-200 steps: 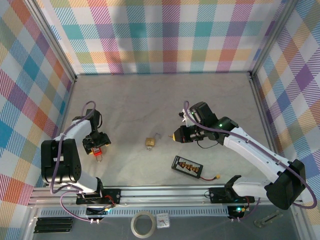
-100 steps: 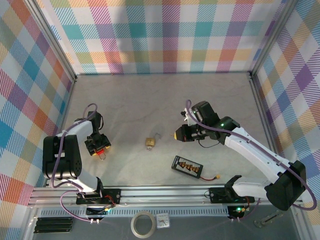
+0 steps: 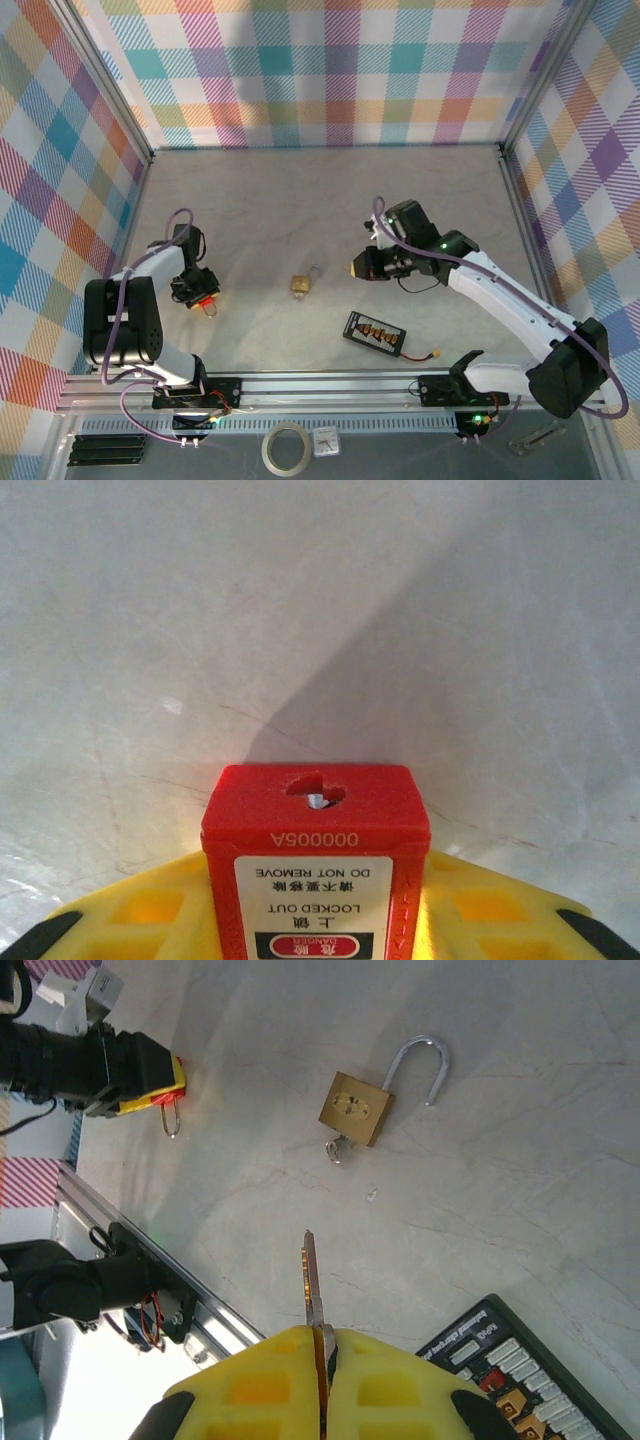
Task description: Unlock with the key
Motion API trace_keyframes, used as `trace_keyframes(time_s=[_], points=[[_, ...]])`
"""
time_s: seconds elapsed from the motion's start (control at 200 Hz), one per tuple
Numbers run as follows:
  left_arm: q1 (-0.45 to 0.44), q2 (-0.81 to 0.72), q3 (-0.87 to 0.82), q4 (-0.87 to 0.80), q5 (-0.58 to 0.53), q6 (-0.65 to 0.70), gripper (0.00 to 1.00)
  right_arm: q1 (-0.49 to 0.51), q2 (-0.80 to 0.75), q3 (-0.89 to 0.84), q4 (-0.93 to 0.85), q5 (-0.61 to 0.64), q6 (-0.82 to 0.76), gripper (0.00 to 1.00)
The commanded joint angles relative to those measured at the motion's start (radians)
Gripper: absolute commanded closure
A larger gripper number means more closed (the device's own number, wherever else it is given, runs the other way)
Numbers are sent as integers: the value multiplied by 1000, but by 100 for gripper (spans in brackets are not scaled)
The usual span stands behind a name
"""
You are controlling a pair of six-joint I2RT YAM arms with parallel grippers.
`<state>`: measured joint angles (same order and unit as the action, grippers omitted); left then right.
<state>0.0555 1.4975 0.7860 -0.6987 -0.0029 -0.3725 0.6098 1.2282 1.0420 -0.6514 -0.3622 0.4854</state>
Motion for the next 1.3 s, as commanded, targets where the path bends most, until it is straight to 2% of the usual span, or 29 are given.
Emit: trace_keyframes(time_s=[0.0, 0.125, 0.24, 0.34, 0.465, 0.53, 0.605, 0.72, 0.88, 1.295], points=[[-86, -38, -1, 88, 133, 28, 67, -73, 11, 14, -39, -66, -32, 100], [-292, -74, 132, 86, 115, 117, 73, -231, 7, 27, -42, -246, -93, 100], [-500, -62, 337, 49, 59, 329, 81, -341, 41, 90, -98, -427, -161, 100], [-642, -29, 489, 11, 27, 568, 82, -350, 77, 176, -214, -478, -239, 100], [-769, 11, 602, -42, 4, 813, 83, -350, 64, 201, -276, -507, -275, 100], [-837, 0, 597, -38, 27, 998, 86, -347, 54, 200, -289, -544, -288, 100], [-928, -27, 550, 25, -32, 1126, 89, -345, 45, 218, -339, -515, -321, 100], [-971, -28, 578, 22, -48, 1158, 91, -338, 19, 210, -333, -541, -307, 100], [-1021, -37, 608, 20, -38, 1180, 92, -265, 5, 167, -322, -484, -300, 100], [-1037, -39, 629, -29, 24, 1176, 93, -225, -2, 128, -332, -445, -327, 100]])
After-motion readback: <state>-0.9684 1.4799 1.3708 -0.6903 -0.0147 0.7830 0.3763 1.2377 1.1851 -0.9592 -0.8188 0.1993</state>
